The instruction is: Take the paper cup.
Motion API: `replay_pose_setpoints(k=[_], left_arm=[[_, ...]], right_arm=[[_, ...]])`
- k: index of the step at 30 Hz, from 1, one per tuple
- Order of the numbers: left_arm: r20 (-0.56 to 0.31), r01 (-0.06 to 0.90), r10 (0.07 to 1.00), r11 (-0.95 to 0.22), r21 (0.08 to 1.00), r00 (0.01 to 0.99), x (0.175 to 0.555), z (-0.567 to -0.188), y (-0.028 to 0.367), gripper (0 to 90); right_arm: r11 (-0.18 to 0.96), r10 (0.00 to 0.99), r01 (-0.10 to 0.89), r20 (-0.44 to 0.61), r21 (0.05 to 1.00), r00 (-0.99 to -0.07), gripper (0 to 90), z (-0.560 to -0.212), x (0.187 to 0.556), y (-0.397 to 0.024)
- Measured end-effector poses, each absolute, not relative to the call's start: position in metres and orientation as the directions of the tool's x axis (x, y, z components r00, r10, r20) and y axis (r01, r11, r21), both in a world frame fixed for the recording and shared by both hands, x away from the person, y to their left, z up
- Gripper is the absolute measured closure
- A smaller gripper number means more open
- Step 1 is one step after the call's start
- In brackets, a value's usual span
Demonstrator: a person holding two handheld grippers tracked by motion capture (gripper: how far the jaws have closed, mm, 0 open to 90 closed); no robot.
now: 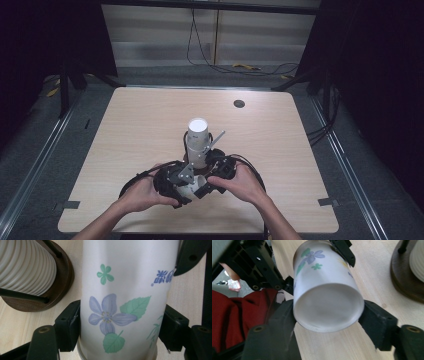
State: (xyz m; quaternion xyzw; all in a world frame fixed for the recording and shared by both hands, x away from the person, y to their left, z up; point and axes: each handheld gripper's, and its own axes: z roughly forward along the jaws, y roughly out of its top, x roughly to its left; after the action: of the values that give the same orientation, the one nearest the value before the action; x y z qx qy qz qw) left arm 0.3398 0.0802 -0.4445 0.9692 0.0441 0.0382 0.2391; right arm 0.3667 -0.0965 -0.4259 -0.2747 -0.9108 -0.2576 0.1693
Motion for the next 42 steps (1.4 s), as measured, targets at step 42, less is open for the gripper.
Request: replay_pose_setpoints(k=[42], left_arm=[[0.11, 0.002, 0.061, -0.881, 0.473, 0.992, 0.336, -0.444, 0.079, 25.0]], right_arm=[[0.758, 0.379, 0.57, 0.497, 0.318, -0.781, 35.4, -0.428, 0.378, -0.083]])
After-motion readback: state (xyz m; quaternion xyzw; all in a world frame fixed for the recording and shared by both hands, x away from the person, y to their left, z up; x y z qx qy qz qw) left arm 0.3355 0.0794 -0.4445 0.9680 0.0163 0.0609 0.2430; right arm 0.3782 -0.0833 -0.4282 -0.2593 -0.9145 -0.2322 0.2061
